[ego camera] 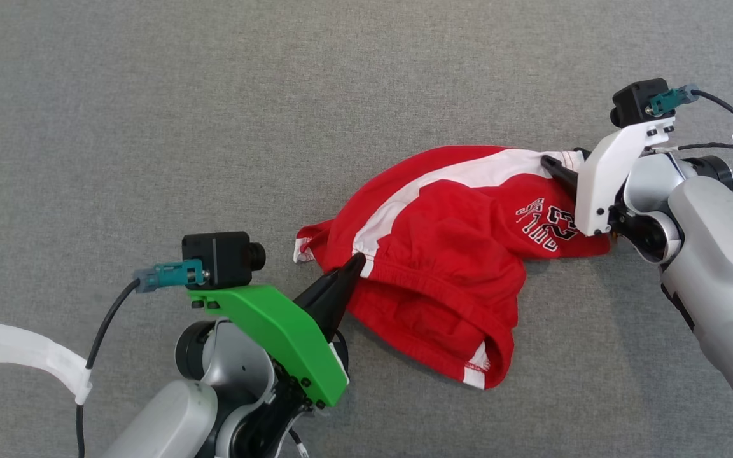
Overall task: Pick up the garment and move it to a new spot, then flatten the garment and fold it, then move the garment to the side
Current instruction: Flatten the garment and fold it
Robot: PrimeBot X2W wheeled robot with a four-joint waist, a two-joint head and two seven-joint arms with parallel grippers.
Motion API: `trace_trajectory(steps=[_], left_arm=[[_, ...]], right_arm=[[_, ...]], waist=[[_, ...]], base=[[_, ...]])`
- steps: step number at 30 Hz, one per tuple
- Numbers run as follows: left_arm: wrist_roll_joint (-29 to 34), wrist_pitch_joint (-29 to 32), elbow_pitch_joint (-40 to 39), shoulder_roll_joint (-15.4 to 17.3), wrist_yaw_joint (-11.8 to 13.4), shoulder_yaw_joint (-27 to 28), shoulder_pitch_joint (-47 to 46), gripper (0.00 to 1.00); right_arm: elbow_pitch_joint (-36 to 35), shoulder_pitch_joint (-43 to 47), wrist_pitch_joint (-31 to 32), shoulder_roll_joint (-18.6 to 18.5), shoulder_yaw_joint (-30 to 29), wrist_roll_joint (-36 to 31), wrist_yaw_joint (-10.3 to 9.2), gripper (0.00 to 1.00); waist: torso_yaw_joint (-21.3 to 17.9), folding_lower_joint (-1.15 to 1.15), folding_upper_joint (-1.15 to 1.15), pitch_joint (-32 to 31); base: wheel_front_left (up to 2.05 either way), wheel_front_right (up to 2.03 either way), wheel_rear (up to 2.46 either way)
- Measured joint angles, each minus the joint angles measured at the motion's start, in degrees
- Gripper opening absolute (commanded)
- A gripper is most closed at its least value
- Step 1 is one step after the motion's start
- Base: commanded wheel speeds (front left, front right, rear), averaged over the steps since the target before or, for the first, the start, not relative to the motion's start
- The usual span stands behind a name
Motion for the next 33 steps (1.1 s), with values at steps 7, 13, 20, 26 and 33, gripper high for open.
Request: trace_trajectory(steps=[7,13,20,26,33], left_arm=[[-0.78,0.65,1.37,1.98,-1.02,1.82,-0.68,0.0],[-7.32,5.31,-0.34,5.75,-3.53,7.16,-2.75,0.0],[-14.8,12.35,-5.91,12.46,-5.94,14.95,-6.93,0.0],[-20.54,16.91,-11.83,16.93,-6.3,19.68,-7.21,0.0],[-27.17,18.92,-20.61,20.2,-4.68,27.09,-2.97,0.0]], right_arm=[[-3.66,-1.1,-1.74,-0.68,0.44,6.01,-0.04,0.0],[-10.06,-4.37,-3.63,-3.19,-1.15,10.83,-0.04,0.0],[-20.64,-3.79,0.22,-8.15,-3.34,18.26,-0.04,0.0],[-34.03,2.82,5.49,-14.9,-10.7,27.6,-0.04,0.0],[-51.25,17.21,8.24,-21.71,-25.33,36.86,-0.03,0.0]], waist=[[0.02,0.0,0.0,-2.16],[-1.14,0.0,0.0,-5.29],[-2.89,0.0,0.0,-9.11],[-5.04,0.0,0.0,-11.78],[-8.33,0.0,0.0,-13.26]], base=[[0.0,0.0,0.0],[0.0,0.0,0.0],[0.0,0.0,0.0],[0.0,0.0,0.0],[0.0,0.0,0.0]])
